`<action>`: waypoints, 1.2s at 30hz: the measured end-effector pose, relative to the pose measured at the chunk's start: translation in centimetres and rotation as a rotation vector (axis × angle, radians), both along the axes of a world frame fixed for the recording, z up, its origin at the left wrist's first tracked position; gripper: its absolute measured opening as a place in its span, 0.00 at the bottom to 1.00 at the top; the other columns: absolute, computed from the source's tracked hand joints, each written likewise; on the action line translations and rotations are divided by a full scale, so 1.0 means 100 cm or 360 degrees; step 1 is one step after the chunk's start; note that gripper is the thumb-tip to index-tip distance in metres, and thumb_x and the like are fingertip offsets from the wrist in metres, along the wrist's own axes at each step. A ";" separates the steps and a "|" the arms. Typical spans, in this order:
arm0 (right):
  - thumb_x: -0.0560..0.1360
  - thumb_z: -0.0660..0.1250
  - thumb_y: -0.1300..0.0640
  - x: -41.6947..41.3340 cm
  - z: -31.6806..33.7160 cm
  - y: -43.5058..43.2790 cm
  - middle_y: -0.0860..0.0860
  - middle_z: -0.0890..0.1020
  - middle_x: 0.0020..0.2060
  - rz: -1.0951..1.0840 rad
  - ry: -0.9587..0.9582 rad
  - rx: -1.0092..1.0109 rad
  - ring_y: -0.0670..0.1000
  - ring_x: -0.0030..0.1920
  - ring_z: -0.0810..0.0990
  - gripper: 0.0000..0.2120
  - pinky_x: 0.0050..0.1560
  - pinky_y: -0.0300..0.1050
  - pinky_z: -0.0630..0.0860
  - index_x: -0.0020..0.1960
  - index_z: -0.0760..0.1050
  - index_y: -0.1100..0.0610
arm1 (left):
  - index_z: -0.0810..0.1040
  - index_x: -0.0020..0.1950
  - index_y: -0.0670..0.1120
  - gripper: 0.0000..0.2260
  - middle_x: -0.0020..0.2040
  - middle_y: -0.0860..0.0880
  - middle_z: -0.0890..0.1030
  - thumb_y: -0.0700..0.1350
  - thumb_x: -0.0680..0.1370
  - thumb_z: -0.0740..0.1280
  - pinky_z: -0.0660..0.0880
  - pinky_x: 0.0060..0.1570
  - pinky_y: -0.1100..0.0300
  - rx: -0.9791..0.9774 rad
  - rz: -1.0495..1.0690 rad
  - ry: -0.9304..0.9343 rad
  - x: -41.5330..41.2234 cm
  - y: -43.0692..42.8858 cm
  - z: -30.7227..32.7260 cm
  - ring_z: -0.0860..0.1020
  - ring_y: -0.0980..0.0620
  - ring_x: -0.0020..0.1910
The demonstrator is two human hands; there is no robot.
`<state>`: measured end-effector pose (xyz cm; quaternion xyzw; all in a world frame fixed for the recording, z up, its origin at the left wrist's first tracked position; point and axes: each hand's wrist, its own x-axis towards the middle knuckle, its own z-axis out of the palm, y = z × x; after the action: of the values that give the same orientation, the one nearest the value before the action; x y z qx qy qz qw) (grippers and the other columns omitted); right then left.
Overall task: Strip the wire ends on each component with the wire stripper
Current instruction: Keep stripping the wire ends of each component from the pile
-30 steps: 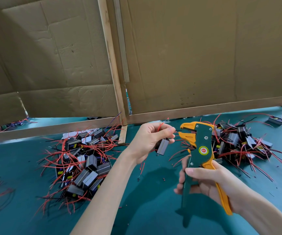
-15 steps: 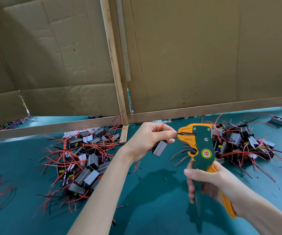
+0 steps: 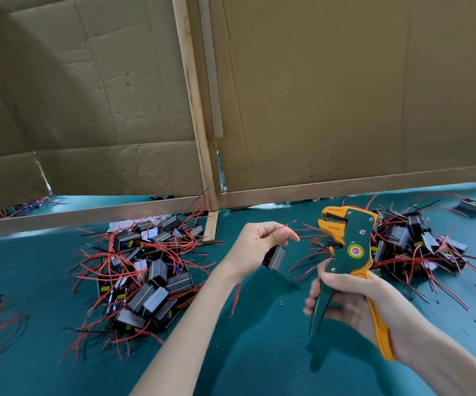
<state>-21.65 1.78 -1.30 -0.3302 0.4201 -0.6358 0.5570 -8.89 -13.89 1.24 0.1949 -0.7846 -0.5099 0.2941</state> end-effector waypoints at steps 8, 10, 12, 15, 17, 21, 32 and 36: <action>0.53 0.85 0.54 -0.008 -0.004 -0.002 0.64 0.80 0.38 0.0100 0.0079 0.0039 0.65 0.40 0.82 0.21 0.44 0.59 0.80 0.40 0.81 0.61 | 0.78 0.56 0.54 0.14 0.55 0.47 0.73 0.43 0.84 0.54 0.61 0.52 0.80 -0.0309 0.0188 -0.0224 0.002 0.000 0.015 0.71 0.56 0.57; 0.54 0.85 0.53 -0.009 -0.004 -0.002 0.65 0.81 0.39 0.0146 0.0104 0.0025 0.66 0.41 0.82 0.22 0.45 0.59 0.80 0.42 0.82 0.60 | 0.80 0.58 0.51 0.13 0.49 0.51 0.72 0.42 0.83 0.56 0.62 0.48 0.80 -0.0386 0.0127 -0.0267 0.003 0.002 0.020 0.71 0.60 0.51; 0.55 0.85 0.53 -0.008 -0.002 -0.002 0.65 0.80 0.39 0.0169 0.0125 0.0007 0.66 0.41 0.82 0.21 0.46 0.60 0.80 0.42 0.81 0.60 | 0.81 0.59 0.46 0.11 0.40 0.53 0.70 0.41 0.81 0.61 0.64 0.44 0.76 -0.0458 0.0103 -0.0235 0.002 0.004 0.024 0.71 0.61 0.42; 0.53 0.85 0.54 -0.007 0.000 -0.002 0.66 0.80 0.37 0.0175 0.0108 0.0005 0.66 0.39 0.82 0.22 0.43 0.59 0.80 0.41 0.81 0.60 | 0.83 0.55 0.42 0.09 0.33 0.55 0.74 0.38 0.76 0.69 0.68 0.39 0.73 -0.0408 0.0109 -0.0074 0.004 0.007 0.031 0.72 0.58 0.34; 0.53 0.85 0.55 -0.006 0.003 -0.001 0.66 0.79 0.37 0.0213 0.0119 0.0008 0.66 0.39 0.81 0.21 0.43 0.59 0.80 0.41 0.80 0.61 | 0.84 0.52 0.42 0.08 0.31 0.59 0.79 0.36 0.74 0.71 0.72 0.39 0.72 -0.0344 0.0088 -0.0006 0.005 0.009 0.034 0.75 0.60 0.32; 0.59 0.78 0.61 -0.004 0.007 0.002 0.67 0.77 0.37 0.0251 0.0104 0.0024 0.66 0.38 0.80 0.15 0.42 0.60 0.79 0.41 0.78 0.64 | 0.83 0.51 0.48 0.09 0.34 0.56 0.80 0.37 0.73 0.72 0.74 0.40 0.66 -0.0264 0.0018 -0.0023 0.009 0.011 0.040 0.76 0.55 0.34; 0.58 0.81 0.58 -0.001 0.007 0.007 0.67 0.76 0.33 0.0237 0.0268 0.0054 0.64 0.33 0.78 0.14 0.38 0.58 0.79 0.36 0.79 0.61 | 0.82 0.52 0.48 0.08 0.29 0.62 0.76 0.39 0.75 0.71 0.70 0.41 0.65 -0.0253 -0.0142 -0.0247 0.015 0.011 0.050 0.71 0.60 0.34; 0.57 0.84 0.51 -0.001 0.003 0.008 0.64 0.77 0.31 0.0266 0.0347 0.0082 0.62 0.32 0.78 0.21 0.37 0.56 0.79 0.38 0.78 0.60 | 0.81 0.54 0.48 0.10 0.30 0.64 0.77 0.38 0.75 0.70 0.72 0.42 0.71 -0.0272 -0.0206 -0.0297 0.019 0.009 0.053 0.75 0.65 0.34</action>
<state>-21.76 2.54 -1.02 -0.4170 0.4652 -0.5365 0.5674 -6.97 -12.94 6.50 0.1648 -0.8600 -0.4388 0.2019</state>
